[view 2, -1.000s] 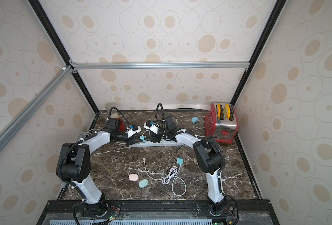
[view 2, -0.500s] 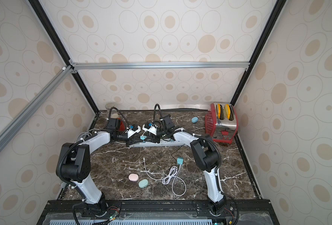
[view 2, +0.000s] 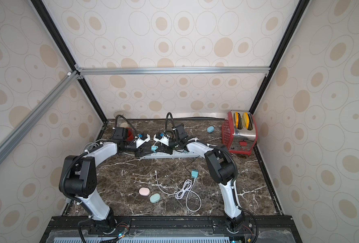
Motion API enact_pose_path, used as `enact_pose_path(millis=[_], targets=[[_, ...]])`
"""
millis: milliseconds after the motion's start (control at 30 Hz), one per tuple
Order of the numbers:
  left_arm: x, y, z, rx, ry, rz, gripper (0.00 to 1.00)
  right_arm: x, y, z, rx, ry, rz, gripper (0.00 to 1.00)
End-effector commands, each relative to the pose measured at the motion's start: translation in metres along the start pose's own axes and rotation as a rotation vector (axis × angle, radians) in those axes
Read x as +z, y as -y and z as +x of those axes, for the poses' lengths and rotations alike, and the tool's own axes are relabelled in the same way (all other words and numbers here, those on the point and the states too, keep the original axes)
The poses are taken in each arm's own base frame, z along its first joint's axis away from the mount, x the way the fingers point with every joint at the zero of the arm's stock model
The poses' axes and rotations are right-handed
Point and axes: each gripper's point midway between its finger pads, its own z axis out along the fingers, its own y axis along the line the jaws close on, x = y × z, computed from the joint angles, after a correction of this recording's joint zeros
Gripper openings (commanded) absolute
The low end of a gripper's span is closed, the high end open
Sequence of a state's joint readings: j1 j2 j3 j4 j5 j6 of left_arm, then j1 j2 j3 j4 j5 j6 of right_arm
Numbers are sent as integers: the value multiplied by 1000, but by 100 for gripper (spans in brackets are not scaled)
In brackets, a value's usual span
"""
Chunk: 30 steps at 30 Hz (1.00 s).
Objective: Charge the bluetooth headset
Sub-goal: Insert the plug into the socket.
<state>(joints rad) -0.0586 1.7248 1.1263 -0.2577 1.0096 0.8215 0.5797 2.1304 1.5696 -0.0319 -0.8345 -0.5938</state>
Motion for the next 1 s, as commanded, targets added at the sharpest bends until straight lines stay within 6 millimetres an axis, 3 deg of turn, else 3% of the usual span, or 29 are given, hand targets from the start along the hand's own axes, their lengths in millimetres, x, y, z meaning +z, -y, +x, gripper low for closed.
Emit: enact_pose_path(millis=[0,300,567,967], targets=[[-31,-24,-8,-55,-5,-152,61,9,8,3,-36,-15,12,14],[-33,-20,3,-75,-23,-179,60,22,22,18,-6,-59,19,12],[-25,-32,6,-146,-6,-176,55,31,23,34,10,-126,11,11],[-21,-35,14,-174,-20,-177,55,38,22,49,32,-190,-5,10]])
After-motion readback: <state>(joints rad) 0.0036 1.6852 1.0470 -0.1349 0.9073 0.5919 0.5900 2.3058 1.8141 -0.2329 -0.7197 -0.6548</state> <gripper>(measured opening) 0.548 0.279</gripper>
